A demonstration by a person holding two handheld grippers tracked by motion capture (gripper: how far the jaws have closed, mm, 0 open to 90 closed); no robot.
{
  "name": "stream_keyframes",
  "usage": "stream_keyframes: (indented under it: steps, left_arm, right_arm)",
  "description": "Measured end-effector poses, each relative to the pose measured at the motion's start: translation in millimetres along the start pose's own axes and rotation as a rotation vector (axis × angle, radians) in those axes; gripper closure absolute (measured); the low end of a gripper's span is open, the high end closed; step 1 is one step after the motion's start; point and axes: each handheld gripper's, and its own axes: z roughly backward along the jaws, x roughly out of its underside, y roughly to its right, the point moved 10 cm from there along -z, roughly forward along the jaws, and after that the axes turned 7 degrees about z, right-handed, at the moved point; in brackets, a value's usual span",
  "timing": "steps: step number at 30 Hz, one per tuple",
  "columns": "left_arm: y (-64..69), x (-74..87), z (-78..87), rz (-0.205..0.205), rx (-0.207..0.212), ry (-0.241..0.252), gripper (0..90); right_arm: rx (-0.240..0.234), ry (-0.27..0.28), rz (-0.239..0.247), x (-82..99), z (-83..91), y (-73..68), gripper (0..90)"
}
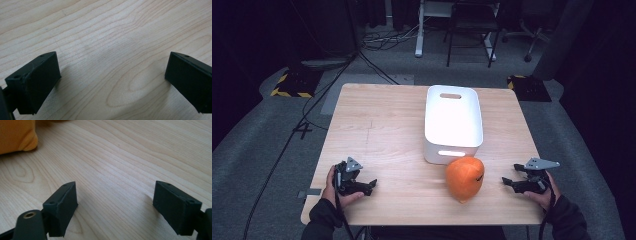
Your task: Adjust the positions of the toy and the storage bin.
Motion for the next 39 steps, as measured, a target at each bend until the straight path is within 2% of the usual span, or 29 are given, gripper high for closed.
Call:
stream_keyframes:
  steps: [11, 13, 14, 16, 21, 22, 24, 39]
  left_arm:
    - [0.5, 0.4, 0.4, -0.004, 0.001, 0.000, 0.4]
    - [0.9, 0.7, 0.7, -0.003, 0.002, 0.000, 0.5]
    - [1.2, 0.4, 0.1, 0.000, -0.003, 0.011, 0.6]
    - [1.4, 1.3, 1.3, -0.004, 0.001, 0.000, 0.6]
    - [1.6, 1.3, 1.2, -0.007, 0.001, 0.003, 0.6]
    - [1.6, 1.3, 1.2, -0.007, 0.001, 0.002, 0.6]
    - [1.5, 1.4, 1.4, -0.009, 0.002, 0.000, 0.6]
    - [1.6, 1.4, 1.2, -0.007, 0.001, 0.002, 0.6]
  right_arm:
    - [-0.017, 0.005, 0.027, -1.6, 1.1, -4.5, 18.7]
    - [-0.044, 0.016, 0.027, -4.3, 3.6, -7.5, 19.2]
    - [-0.054, 0.029, 0.035, -7.3, 5.3, -9.8, 19.3]
    - [-0.067, 0.065, 0.054, -18.5, 11.1, -17.0, 19.8]
    - [-0.094, 0.101, 0.083, -34.3, 18.2, -29.5, 20.2]
    - [-0.105, 0.119, 0.108, -42.3, 21.7, -35.5, 20.2]
    - [-0.117, 0.139, 0.126, -50.3, 23.7, -40.9, 20.2]
    - [-0.182, 0.183, 0.222, -89.0, 23.8, -68.9, 19.6]
